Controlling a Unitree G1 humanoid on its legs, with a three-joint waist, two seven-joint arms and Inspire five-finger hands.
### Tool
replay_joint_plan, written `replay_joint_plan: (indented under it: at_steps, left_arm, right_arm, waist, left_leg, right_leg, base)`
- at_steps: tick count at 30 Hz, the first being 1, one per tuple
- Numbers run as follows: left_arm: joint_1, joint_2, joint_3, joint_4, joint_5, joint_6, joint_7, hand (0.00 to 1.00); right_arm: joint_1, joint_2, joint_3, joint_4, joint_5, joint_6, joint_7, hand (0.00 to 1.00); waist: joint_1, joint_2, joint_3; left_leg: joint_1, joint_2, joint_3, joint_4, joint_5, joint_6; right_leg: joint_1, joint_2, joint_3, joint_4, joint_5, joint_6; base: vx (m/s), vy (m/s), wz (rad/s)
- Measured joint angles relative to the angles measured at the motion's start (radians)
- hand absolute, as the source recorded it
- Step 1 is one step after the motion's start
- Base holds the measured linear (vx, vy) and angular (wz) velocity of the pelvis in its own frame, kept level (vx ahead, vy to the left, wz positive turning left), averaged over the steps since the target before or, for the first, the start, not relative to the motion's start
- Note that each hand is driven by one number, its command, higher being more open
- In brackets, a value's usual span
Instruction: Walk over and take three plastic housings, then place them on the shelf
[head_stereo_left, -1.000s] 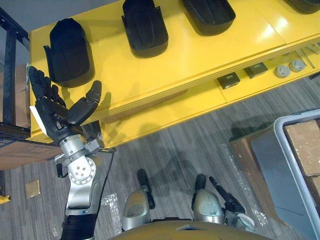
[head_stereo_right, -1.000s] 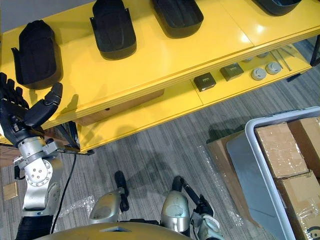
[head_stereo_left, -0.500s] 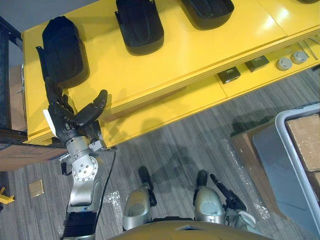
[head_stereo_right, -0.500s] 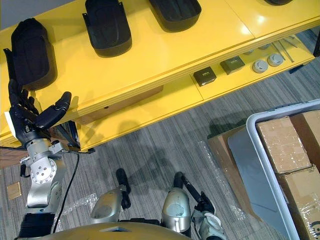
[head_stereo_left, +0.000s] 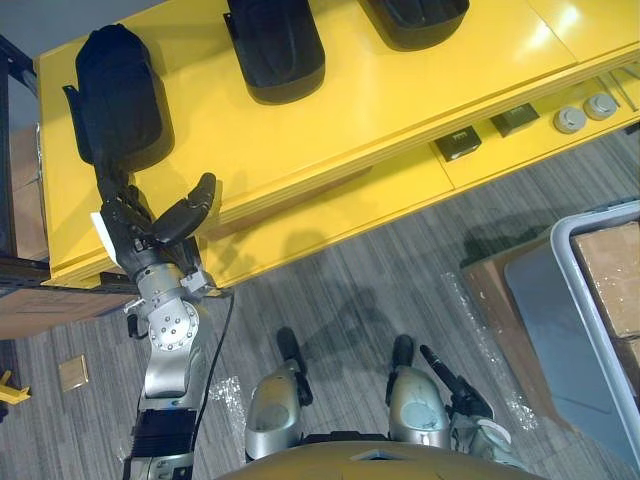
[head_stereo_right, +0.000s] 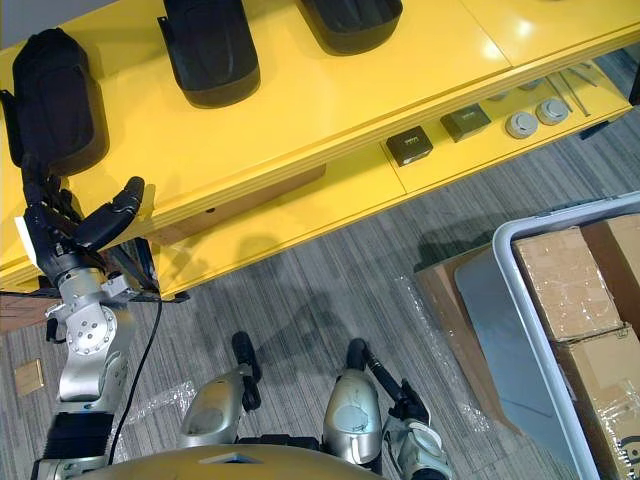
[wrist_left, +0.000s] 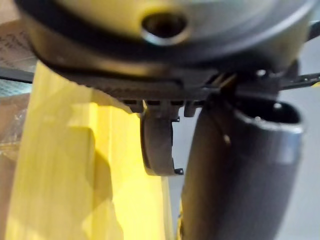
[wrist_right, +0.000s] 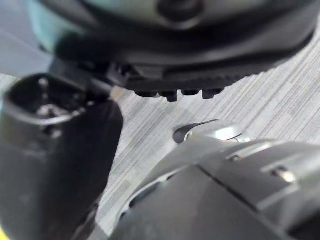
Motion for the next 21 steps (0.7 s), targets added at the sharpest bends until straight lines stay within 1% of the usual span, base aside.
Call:
replay_joint_plan:
  at_steps: [2, 10, 18, 21]
  left_arm:
    - [-0.002, 0.001, 0.013, 0.012, -0.004, -0.006, -0.003, 1.00]
    - [-0.070, 0.018, 0.016, 0.054, -0.006, -0.005, -0.020, 1.00]
    - [-0.083, 0.021, 0.024, 0.065, -0.006, -0.004, -0.031, 1.00]
    - [-0.109, 0.028, 0.025, 0.091, -0.007, -0.003, -0.032, 1.00]
  right_arm:
    - [0.001, 0.002, 0.000, -0.009, 0.000, 0.004, 0.000, 1.00]
    - [0.000, 0.002, 0.003, -0.031, 0.000, 0.006, 0.003, 1.00]
    - [-0.001, 0.003, 0.014, -0.071, 0.000, 0.006, 0.015, 1.00]
    - [-0.001, 0.002, 0.017, -0.073, 0.000, 0.010, 0.015, 1.00]
  waist:
    - [-0.005, 0.000, 0.000]
    - [-0.001, -0.009, 0.005]
    - [-0.002, -0.010, 0.006]
    - [0.000, -0.011, 0.005]
  left_leg:
    - [0.000, 0.000, 0.003, 0.001, 0.000, 0.000]
    - [0.000, 0.002, 0.013, 0.002, 0.000, 0.000]
    - [0.000, 0.003, 0.017, 0.002, 0.000, 0.000]
    - [0.000, 0.004, 0.018, 0.004, 0.000, 0.000]
  right_leg:
    - [-0.003, 0.000, 0.003, 0.001, 0.000, 0.000]
    - [-0.015, 0.001, 0.014, 0.014, 0.000, 0.000]
    - [-0.018, 0.001, 0.018, 0.015, 0.000, 0.000]
    - [-0.018, 0.001, 0.018, 0.016, 0.000, 0.000]
  base:
    - [-0.02, 0.013, -0.08]
    - [-0.01, 0.006, -0.03]
    - [0.00, 0.000, 0.00]
    - [0.00, 0.000, 0.00]
